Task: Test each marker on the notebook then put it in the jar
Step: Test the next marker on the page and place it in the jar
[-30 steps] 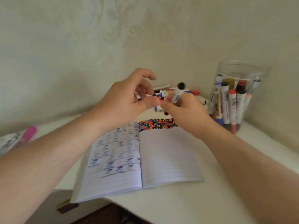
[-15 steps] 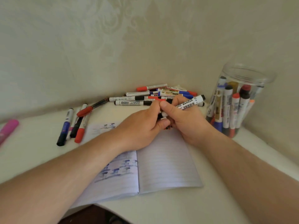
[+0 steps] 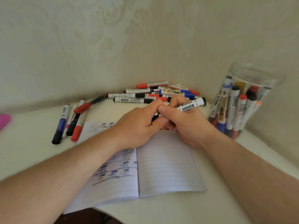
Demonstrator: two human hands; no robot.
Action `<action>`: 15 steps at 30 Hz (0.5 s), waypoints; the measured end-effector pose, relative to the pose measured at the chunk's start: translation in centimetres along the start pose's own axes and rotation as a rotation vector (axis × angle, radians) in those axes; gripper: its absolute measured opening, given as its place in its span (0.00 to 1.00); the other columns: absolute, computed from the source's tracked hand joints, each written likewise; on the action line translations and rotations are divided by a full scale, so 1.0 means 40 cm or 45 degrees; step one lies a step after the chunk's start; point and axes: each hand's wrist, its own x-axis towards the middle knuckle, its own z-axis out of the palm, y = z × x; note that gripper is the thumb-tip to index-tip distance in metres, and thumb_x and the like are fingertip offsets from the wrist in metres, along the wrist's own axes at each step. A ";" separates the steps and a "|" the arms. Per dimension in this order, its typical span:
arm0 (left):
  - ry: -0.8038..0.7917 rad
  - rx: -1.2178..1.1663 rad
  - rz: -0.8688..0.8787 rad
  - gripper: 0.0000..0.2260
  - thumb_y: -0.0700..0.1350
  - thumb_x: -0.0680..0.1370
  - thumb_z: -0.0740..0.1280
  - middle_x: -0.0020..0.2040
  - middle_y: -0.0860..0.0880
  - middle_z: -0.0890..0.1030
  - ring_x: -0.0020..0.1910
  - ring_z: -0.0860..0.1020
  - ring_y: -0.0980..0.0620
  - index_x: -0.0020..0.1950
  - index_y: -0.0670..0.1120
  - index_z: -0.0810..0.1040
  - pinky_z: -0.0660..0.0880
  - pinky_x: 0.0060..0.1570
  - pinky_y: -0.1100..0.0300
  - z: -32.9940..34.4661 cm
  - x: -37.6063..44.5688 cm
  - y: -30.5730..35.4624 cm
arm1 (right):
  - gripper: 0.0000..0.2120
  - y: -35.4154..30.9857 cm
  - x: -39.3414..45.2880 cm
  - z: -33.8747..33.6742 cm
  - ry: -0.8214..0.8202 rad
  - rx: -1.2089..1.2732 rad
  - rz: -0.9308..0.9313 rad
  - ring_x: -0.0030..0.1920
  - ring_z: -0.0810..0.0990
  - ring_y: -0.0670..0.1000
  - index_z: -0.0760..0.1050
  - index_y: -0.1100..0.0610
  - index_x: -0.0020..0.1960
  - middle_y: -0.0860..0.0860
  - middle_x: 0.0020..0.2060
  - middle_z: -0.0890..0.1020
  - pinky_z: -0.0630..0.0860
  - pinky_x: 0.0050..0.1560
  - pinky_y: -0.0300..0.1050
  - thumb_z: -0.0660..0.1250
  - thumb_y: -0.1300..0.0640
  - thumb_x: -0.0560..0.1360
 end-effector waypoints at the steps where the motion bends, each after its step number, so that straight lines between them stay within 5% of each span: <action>1: -0.015 -0.062 -0.006 0.14 0.68 0.79 0.55 0.43 0.53 0.84 0.41 0.82 0.52 0.54 0.59 0.67 0.79 0.44 0.43 0.000 0.001 -0.002 | 0.15 -0.002 0.001 -0.004 -0.007 -0.005 -0.013 0.30 0.74 0.51 0.67 0.59 0.38 0.59 0.31 0.78 0.70 0.30 0.42 0.74 0.56 0.72; 4: -0.005 -0.214 -0.021 0.11 0.63 0.82 0.62 0.49 0.56 0.84 0.49 0.83 0.53 0.57 0.58 0.71 0.79 0.52 0.42 -0.007 0.002 -0.004 | 0.12 -0.004 0.001 -0.011 -0.042 0.004 -0.040 0.34 0.76 0.56 0.72 0.57 0.38 0.57 0.32 0.80 0.73 0.33 0.46 0.74 0.58 0.73; 8: 0.086 -0.148 -0.128 0.20 0.67 0.74 0.70 0.34 0.64 0.78 0.34 0.76 0.63 0.58 0.62 0.67 0.78 0.45 0.51 -0.012 -0.010 -0.004 | 0.15 -0.020 0.004 -0.017 0.114 -0.004 -0.011 0.32 0.74 0.51 0.72 0.52 0.37 0.54 0.31 0.77 0.71 0.32 0.41 0.70 0.61 0.80; 10: 0.110 -0.045 -0.180 0.23 0.66 0.72 0.73 0.31 0.62 0.75 0.31 0.73 0.67 0.59 0.62 0.66 0.70 0.38 0.57 -0.012 -0.013 -0.003 | 0.13 -0.045 -0.001 -0.036 0.206 0.061 0.013 0.32 0.73 0.50 0.74 0.52 0.40 0.53 0.32 0.76 0.70 0.30 0.40 0.67 0.60 0.83; 15: -0.227 0.192 -0.228 0.17 0.64 0.74 0.70 0.43 0.57 0.74 0.44 0.74 0.57 0.59 0.67 0.68 0.69 0.44 0.56 -0.047 -0.010 0.006 | 0.14 -0.060 -0.036 -0.082 0.241 -0.197 0.086 0.31 0.71 0.48 0.77 0.52 0.37 0.52 0.31 0.74 0.68 0.31 0.39 0.68 0.57 0.83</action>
